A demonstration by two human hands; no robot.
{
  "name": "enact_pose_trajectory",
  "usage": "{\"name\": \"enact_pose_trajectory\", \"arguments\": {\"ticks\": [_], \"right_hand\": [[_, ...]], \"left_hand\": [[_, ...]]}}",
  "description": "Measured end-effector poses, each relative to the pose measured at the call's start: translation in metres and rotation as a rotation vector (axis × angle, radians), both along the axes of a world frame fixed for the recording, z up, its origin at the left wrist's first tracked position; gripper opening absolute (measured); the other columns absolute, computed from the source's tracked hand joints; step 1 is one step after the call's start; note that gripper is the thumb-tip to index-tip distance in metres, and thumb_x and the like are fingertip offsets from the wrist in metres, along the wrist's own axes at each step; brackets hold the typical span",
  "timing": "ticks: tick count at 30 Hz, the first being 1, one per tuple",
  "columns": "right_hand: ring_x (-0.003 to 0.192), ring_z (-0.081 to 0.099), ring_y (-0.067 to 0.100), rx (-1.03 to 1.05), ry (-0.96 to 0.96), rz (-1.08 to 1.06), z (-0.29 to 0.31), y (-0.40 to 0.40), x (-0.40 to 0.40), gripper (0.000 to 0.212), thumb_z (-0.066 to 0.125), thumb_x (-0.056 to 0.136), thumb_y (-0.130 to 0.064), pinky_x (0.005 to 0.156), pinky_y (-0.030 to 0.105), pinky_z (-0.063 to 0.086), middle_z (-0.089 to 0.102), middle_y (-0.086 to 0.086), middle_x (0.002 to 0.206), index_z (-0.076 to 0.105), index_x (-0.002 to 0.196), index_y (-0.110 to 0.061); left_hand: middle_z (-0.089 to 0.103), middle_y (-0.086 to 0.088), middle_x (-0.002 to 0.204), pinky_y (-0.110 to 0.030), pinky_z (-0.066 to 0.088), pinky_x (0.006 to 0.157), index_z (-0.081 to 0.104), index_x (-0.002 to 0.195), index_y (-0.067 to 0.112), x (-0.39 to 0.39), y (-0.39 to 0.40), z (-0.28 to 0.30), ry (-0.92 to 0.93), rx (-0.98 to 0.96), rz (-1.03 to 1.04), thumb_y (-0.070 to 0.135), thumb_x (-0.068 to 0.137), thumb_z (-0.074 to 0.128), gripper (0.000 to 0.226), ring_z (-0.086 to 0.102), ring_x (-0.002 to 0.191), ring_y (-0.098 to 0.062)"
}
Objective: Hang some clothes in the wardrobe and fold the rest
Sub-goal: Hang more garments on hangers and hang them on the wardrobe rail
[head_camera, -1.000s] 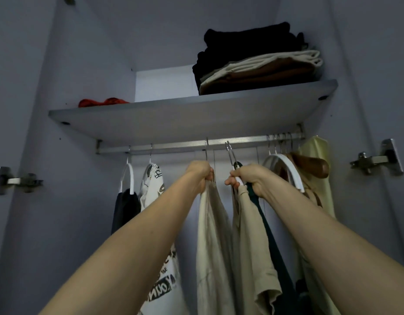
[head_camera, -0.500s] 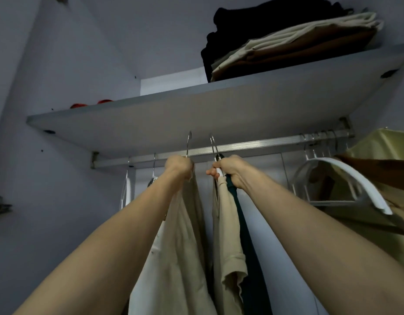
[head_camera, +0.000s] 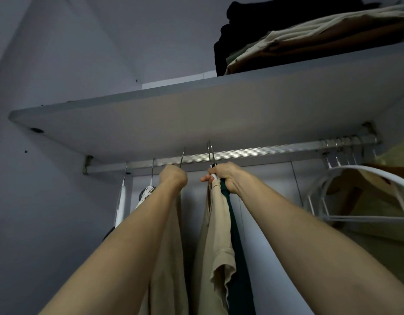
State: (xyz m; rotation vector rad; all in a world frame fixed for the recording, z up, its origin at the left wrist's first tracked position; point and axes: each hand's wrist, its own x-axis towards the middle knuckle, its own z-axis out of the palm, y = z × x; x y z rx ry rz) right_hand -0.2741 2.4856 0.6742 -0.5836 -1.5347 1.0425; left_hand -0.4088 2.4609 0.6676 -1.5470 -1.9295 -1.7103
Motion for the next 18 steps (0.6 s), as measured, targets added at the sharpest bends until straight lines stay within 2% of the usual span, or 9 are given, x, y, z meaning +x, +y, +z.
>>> {"name": "enact_pose_trajectory", "arguments": {"ticks": [4, 7, 11, 14, 16, 18], "right_hand": [[0.027, 0.050, 0.007, -0.006, -0.002, -0.002, 0.003, 0.010, -0.014, 0.035, 0.034, 0.101, 0.002, 0.035, 0.014, 0.042, 0.061, 0.016, 0.047, 0.032, 0.134, 0.013], [0.026, 0.051, 0.008, -0.017, -0.002, 0.004, 0.001, 0.016, -0.028, 0.036, 0.035, 0.101, 0.002, 0.033, 0.014, 0.043, 0.061, 0.023, 0.080, 0.032, 0.136, 0.011], [0.029, 0.053, 0.009, -0.048, 0.005, 0.026, -0.005, 0.026, -0.042, 0.038, 0.036, 0.102, -0.001, 0.034, 0.015, 0.044, 0.061, 0.029, 0.107, 0.031, 0.138, 0.008], [0.035, 0.057, 0.010, -0.071, 0.000, 0.050, -0.008, 0.033, -0.051, 0.033, 0.039, 0.101, -0.004, 0.039, 0.018, 0.047, 0.064, 0.025, 0.095, 0.038, 0.133, 0.005], [0.039, 0.058, 0.010, -0.069, -0.005, 0.046, -0.008, 0.034, -0.055, 0.018, 0.045, 0.099, -0.005, 0.041, 0.020, 0.049, 0.063, 0.018, 0.096, 0.051, 0.115, 0.001], [0.034, 0.057, 0.009, -0.086, 0.007, 0.057, -0.008, 0.034, -0.057, 0.017, 0.048, 0.098, -0.006, 0.039, 0.019, 0.049, 0.060, 0.013, 0.085, 0.053, 0.112, 0.003]], "left_hand": [[0.063, -0.021, 0.116, -0.032, 0.051, 0.085, 0.061, 0.112, -0.008, 0.000, -0.007, 0.001, 0.077, -0.015, 0.091, 0.001, 0.090, 0.057, 0.025, 0.061, 0.110, -0.031], [0.062, -0.021, 0.118, -0.033, 0.052, 0.089, 0.059, 0.115, -0.009, -0.005, -0.006, 0.003, 0.087, -0.028, 0.139, 0.000, 0.088, 0.060, 0.028, 0.060, 0.111, -0.030], [0.064, -0.018, 0.118, -0.029, 0.050, 0.086, 0.060, 0.113, -0.008, -0.009, -0.009, 0.006, 0.135, -0.046, 0.118, 0.007, 0.091, 0.062, 0.027, 0.061, 0.111, -0.028], [0.064, -0.014, 0.110, -0.023, 0.047, 0.081, 0.060, 0.112, -0.005, -0.009, -0.012, 0.005, 0.125, -0.042, 0.080, 0.012, 0.090, 0.065, 0.028, 0.061, 0.103, -0.024], [0.062, -0.012, 0.091, -0.021, 0.048, 0.080, 0.060, 0.094, -0.005, -0.010, -0.005, 0.005, 0.132, -0.076, 0.031, 0.012, 0.089, 0.065, 0.018, 0.060, 0.091, -0.022], [0.054, -0.006, 0.074, -0.021, 0.046, 0.066, 0.053, 0.075, 0.002, -0.008, -0.001, -0.001, 0.143, -0.113, 0.056, 0.019, 0.087, 0.069, 0.026, 0.056, 0.079, -0.018]]}}
